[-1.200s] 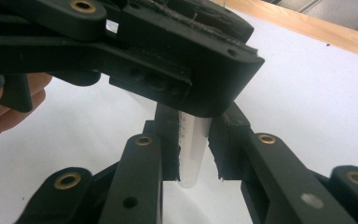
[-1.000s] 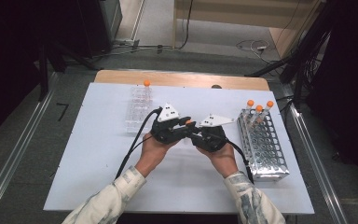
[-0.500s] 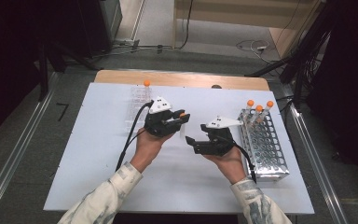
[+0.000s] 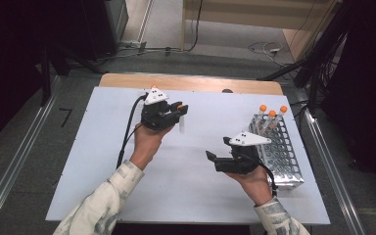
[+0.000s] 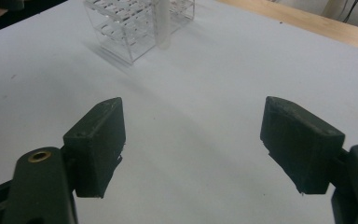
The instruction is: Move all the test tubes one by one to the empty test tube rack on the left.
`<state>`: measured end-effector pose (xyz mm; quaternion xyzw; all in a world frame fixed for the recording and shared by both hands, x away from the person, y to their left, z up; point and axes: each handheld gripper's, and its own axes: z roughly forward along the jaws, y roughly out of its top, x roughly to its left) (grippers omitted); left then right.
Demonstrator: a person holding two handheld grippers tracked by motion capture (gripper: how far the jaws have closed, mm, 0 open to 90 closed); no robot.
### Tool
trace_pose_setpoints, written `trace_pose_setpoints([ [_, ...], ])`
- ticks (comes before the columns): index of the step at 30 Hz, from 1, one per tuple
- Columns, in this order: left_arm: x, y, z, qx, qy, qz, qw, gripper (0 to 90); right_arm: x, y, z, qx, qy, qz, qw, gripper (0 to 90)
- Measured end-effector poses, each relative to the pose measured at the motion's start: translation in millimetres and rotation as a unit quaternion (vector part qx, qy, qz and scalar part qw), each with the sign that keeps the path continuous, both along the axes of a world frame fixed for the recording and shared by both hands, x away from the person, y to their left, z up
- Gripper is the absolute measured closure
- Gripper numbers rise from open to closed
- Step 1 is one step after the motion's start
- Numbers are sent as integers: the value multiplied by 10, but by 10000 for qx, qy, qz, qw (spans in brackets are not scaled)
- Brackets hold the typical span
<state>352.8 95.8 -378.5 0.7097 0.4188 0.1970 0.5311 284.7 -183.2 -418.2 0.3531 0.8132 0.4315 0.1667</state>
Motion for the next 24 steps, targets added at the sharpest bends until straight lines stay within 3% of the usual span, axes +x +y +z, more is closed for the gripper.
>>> trace_pose_setpoints([
  [10, 258, 314, 107, 25, -37, 579, 9983, 709, 17, -48, -43, 39, 13, -4, 10000, 206],
  [24, 593, 569, 88, 235, -137, 1239, 9919, 709, 0, -78, -37, 78, -12, -20, 10000, 209],
])
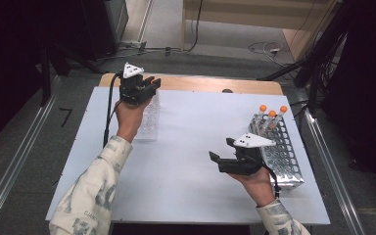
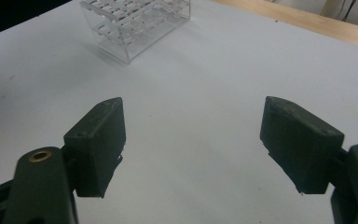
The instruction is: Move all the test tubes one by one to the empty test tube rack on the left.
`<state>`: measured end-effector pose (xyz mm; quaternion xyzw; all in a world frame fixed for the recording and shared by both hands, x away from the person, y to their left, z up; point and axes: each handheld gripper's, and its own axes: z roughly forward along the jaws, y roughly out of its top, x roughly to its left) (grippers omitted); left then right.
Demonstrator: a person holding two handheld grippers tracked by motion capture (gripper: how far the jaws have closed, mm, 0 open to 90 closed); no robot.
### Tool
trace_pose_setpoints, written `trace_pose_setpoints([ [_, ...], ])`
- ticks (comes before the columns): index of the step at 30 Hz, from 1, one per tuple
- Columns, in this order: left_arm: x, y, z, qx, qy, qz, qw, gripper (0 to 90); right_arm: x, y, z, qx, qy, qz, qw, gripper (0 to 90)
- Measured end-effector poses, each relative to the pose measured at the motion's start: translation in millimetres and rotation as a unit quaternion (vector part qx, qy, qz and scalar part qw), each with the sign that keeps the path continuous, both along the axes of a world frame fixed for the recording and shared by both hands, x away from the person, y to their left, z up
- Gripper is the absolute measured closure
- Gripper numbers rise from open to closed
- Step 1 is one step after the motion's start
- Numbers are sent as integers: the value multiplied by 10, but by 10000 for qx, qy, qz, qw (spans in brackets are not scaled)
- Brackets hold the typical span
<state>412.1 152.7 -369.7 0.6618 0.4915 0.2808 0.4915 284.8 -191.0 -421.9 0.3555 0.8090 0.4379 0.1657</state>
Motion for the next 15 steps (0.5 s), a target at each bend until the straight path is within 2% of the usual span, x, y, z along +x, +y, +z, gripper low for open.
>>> trace_pose_setpoints([
  [7, 122, 65, -16, 22, -135, 296, 9995, 709, -4, 0, 0, 10, 5, 35, 10000, 210],
  [15, 219, 50, -142, 101, 51, 357, 9993, 709, -16, -3, 3, 23, 19, 37, 10000, 211],
])
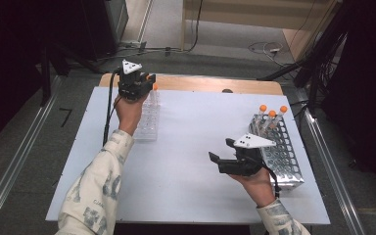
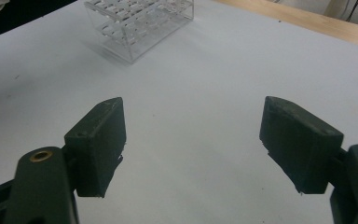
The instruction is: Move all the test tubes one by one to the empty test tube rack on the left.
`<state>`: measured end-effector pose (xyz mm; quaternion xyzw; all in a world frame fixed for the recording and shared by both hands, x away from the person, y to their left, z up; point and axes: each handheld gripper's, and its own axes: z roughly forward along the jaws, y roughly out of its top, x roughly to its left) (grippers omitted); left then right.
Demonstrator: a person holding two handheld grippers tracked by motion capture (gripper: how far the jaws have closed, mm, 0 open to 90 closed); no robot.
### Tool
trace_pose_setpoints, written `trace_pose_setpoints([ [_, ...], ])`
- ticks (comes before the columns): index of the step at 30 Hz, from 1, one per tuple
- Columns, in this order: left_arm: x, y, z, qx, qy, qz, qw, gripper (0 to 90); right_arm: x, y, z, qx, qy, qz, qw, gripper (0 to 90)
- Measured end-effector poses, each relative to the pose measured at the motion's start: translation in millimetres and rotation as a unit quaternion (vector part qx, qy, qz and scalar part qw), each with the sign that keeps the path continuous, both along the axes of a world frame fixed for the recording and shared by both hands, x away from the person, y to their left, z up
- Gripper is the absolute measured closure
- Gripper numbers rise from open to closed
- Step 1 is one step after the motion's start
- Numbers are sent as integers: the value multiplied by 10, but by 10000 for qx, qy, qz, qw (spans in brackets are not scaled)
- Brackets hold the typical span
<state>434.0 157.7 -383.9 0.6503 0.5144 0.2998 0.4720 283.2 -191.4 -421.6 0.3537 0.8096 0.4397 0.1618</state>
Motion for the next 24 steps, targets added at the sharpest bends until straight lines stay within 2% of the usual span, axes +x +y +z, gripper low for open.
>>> trace_pose_setpoints([
  [5, 0, -72, -94, 249, 96, -41, 9996, 709, -6, -17, 10, 26, -17, -5, 10000, 213],
  [8, -13, -81, -191, 289, 120, 50, 9995, 708, -9, -17, 9, 23, -9, -4, 10000, 213],
  [11, -21, -72, -275, 226, 198, 129, 9995, 708, -10, -10, 6, 1, -27, 17, 10000, 213],
  [15, -21, -97, -357, 331, 289, 127, 9990, 707, -9, -3, 1, 5, -19, 16, 10000, 213],
  [22, -28, -140, -395, 476, 303, 163, 9983, 696, -8, -7, 0, 11, -17, -5, 10000, 213],
  [24, -36, -148, -393, 503, 304, 181, 9981, 644, -8, -8, 0, 9, -20, -4, 10000, 213],
])
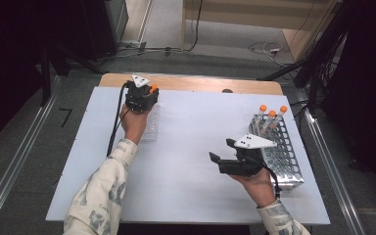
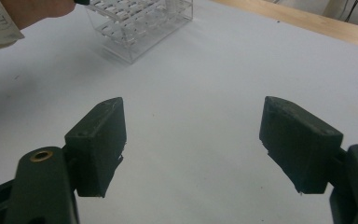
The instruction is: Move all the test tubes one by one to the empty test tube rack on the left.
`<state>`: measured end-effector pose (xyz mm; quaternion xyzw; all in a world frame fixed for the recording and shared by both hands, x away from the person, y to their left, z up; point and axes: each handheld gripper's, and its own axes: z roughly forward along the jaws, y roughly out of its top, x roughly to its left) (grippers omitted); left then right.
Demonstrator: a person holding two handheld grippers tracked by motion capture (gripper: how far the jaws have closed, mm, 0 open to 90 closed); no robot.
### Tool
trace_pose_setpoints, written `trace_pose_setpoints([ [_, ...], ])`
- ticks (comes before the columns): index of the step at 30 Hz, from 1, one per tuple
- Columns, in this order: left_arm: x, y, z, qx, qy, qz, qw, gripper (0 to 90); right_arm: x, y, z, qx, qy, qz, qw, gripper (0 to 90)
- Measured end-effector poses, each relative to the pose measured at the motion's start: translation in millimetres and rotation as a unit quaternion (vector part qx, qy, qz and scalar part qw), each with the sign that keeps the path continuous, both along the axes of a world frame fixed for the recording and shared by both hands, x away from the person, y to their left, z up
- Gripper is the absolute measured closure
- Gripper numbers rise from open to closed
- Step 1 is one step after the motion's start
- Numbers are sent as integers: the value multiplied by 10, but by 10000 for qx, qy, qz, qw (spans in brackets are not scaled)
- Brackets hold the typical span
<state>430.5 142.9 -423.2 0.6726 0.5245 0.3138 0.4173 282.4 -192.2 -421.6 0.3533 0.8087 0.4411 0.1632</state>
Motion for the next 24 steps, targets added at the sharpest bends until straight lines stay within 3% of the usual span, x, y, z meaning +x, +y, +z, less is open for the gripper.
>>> trace_pose_setpoints([
  [2, -30, 0, 16, 50, -45, 134, 9999, 560, 5, -1, -6, -4, 17, -9, 10000, 212],
  [5, -87, 20, 50, -47, -138, 275, 9995, 476, 8, 1, -15, -13, 17, -13, 10000, 213],
  [9, -155, 35, 96, -282, 14, 305, 9991, 382, 7, -4, -9, 0, 6, -31, 10000, 218],
  [17, -417, -19, 136, -371, 95, -51, 9993, 260, 11, -30, 1, 3, -2, -90, 10000, 216],
  [24, -664, -31, 106, -524, 70, -340, 9980, 239, 26, -84, 24, 21, -35, -162, 9999, 216],
])
